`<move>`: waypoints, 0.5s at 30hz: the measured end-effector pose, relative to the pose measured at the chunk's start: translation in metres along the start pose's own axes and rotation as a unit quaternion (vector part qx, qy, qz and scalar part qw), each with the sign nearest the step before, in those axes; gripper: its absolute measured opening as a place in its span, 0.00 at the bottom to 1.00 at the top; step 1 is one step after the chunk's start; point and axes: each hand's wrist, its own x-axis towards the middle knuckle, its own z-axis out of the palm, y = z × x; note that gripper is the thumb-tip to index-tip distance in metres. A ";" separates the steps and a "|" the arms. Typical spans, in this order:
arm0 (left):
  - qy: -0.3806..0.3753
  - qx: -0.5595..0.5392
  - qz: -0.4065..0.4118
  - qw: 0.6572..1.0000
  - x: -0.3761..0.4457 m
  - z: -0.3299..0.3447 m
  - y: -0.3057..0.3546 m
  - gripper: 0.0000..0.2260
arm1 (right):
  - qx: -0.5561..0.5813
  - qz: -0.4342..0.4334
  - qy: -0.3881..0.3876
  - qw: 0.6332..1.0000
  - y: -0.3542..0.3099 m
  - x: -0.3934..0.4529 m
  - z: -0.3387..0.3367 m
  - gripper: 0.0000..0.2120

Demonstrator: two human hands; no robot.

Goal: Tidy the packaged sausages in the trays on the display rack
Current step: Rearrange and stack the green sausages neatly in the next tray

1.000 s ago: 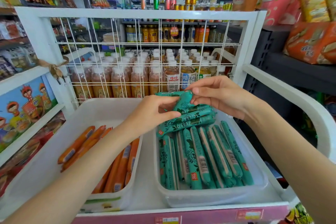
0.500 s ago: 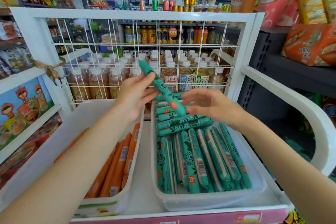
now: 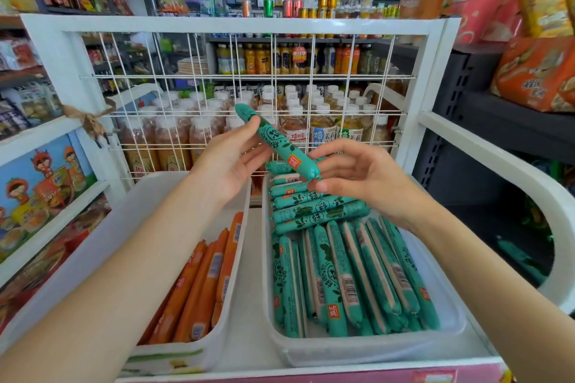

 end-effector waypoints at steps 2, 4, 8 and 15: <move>-0.005 -0.001 0.004 1.000 0.000 0.000 0.000 0.03 | 0.014 -0.002 -0.001 1.000 0.000 0.000 0.000 0.18; -0.018 -0.007 0.011 1.000 -0.001 0.001 0.001 0.03 | 0.041 -0.005 -0.003 0.999 0.000 0.000 0.000 0.17; -0.026 -0.021 0.019 0.999 0.000 0.001 -0.001 0.03 | 0.073 -0.011 -0.007 0.997 0.002 0.000 -0.002 0.14; 0.034 -0.103 0.028 0.994 -0.001 0.011 -0.010 0.04 | 0.226 0.025 0.122 0.966 0.008 0.015 -0.014 0.15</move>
